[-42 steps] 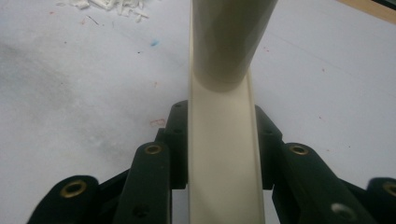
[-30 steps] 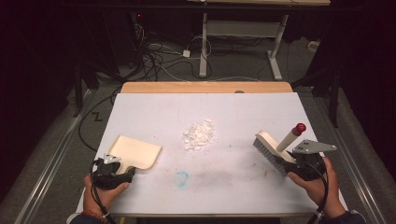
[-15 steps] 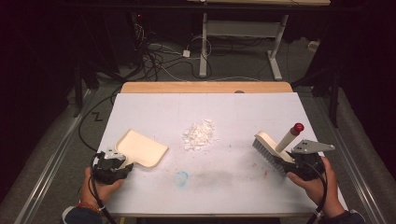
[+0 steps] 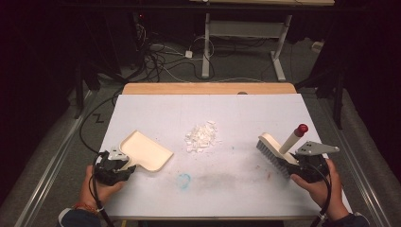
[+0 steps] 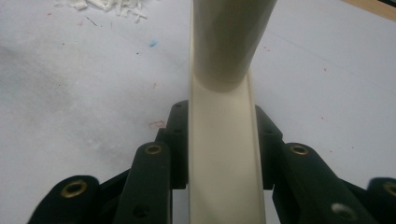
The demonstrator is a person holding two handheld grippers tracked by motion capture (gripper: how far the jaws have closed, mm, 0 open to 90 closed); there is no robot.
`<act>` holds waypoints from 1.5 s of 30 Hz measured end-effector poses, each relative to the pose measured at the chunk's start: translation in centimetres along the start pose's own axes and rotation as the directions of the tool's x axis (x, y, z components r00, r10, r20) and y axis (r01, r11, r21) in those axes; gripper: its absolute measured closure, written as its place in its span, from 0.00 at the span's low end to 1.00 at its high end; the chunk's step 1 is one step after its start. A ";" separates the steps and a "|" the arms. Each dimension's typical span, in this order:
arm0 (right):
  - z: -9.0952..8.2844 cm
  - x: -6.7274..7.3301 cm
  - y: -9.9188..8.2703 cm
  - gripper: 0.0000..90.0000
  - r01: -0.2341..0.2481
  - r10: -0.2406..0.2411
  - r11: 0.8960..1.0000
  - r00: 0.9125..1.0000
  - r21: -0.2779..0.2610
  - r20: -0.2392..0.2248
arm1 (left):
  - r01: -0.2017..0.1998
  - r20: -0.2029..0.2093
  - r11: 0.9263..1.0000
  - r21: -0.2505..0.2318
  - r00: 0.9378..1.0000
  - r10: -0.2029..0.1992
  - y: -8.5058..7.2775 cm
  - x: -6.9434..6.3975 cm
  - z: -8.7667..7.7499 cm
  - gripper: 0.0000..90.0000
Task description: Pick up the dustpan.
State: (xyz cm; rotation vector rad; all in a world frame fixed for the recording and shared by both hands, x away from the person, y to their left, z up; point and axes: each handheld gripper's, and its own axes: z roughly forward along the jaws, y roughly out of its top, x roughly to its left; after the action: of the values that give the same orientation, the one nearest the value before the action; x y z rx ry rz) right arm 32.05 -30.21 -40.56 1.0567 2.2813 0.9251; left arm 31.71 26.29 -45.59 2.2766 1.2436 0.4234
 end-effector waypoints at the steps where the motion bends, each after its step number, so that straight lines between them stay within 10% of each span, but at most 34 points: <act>1: 0.0 0.1 0.0 0.75 -0.010 0.010 1.000 1.000 0.002 0.000 | -0.002 -0.001 1.000 -0.002 1.000 0.002 0.0 0.0 -0.1 0.70; 28: 1.4 -2.0 2.7 0.75 -0.012 0.015 0.999 0.997 -0.030 0.076 | -0.193 0.100 0.979 0.063 0.977 0.186 4.0 0.9 -1.3 0.70; 45: 3.0 -3.7 3.5 0.75 -0.051 0.052 0.999 0.995 -0.014 0.083 | -0.319 0.226 0.936 0.146 0.932 0.282 8.5 1.6 1.2 0.69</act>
State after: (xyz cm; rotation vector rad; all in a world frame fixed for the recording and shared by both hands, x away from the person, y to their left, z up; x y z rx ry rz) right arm 37.90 -30.31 -39.55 1.1322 2.1873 0.8969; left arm 39.00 23.50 -41.70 2.6042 0.8626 0.1829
